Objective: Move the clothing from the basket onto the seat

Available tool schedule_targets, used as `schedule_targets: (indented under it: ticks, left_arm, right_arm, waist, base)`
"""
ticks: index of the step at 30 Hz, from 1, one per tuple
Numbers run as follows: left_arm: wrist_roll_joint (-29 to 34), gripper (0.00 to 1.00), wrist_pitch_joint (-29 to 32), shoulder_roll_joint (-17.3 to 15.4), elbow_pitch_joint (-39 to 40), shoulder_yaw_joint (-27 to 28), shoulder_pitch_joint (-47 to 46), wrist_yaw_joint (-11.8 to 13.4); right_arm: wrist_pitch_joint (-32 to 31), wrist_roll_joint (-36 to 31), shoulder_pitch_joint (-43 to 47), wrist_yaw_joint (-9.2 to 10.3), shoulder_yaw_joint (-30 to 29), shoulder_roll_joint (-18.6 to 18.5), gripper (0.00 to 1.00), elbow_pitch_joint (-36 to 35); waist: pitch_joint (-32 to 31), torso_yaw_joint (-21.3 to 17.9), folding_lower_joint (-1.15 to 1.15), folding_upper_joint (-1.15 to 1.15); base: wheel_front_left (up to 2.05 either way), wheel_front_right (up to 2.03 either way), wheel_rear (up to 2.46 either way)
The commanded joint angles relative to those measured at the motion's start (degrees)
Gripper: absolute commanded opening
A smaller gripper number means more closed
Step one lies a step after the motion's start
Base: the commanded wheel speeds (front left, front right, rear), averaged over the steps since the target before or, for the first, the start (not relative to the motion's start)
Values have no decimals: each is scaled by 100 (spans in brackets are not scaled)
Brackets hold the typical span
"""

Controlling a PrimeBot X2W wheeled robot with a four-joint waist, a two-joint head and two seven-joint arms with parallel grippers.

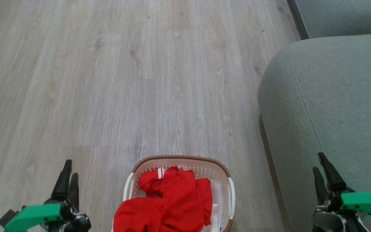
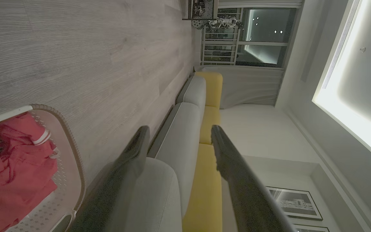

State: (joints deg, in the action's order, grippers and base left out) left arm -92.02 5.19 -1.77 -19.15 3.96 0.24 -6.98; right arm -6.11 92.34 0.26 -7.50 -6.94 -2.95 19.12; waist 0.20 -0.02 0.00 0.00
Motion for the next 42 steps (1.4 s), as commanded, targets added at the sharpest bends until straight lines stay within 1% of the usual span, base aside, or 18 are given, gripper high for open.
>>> schedule_targets:
  ticks: [1,11,20,28,34,36,37,40,41,42]
  left_arm:
    - [-16,100,-27,-45,210,-18,-255,-9]
    - [152,100,-211,-51,382,-81,-275,-13]
    - [548,100,-362,-56,555,-82,-310,3]
    - [1267,100,-496,-60,748,-202,-326,86]
    - [1987,100,-596,-64,864,-344,-354,167]
    - [2357,100,-630,-65,885,-410,-359,203]
    - [2357,100,-630,-65,885,-410,-359,203]
    - [2745,100,-680,-66,924,-472,-367,317]
    - [2984,100,-713,-68,954,-510,-372,398]
    - [2984,100,-713,-68,954,-510,-372,398]
  right_arm:
    - [23,-17,-231,0,0,-8,100,-221]
    - [138,-122,-217,0,75,-61,100,-494]
    - [420,-478,-235,0,322,-281,100,-701]
    - [575,-1004,-260,0,455,-405,100,-855]
    - [676,-1487,-271,0,543,-463,100,-1001]
    - [710,-1642,-270,0,565,-475,100,-1046]
    - [710,-1642,-270,0,565,-475,100,-1046]
    - [760,-1910,-270,0,608,-522,100,-1104]
    - [794,-2111,-269,0,633,-550,100,-1138]
    - [794,-2111,-269,0,633,-550,100,-1138]
  waist:
    - [0,0,0,0]
    - [1,-9,0,0]
    - [-2,-18,0,0]
    - [-1,-33,0,0]
    - [-2,-44,0,0]
    - [-4,-47,0,0]
    - [-4,-47,0,0]
    - [-6,-53,0,0]
    - [-7,-59,0,0]
    - [-7,-59,0,0]
  base:
    - [0,0,0]
    - [0,0,0]
    - [0,0,0]
    - [0,0,0]
    - [0,0,0]
    - [0,0,0]
    - [0,0,0]
    - [0,0,0]
    - [0,0,0]
    - [0,0,0]
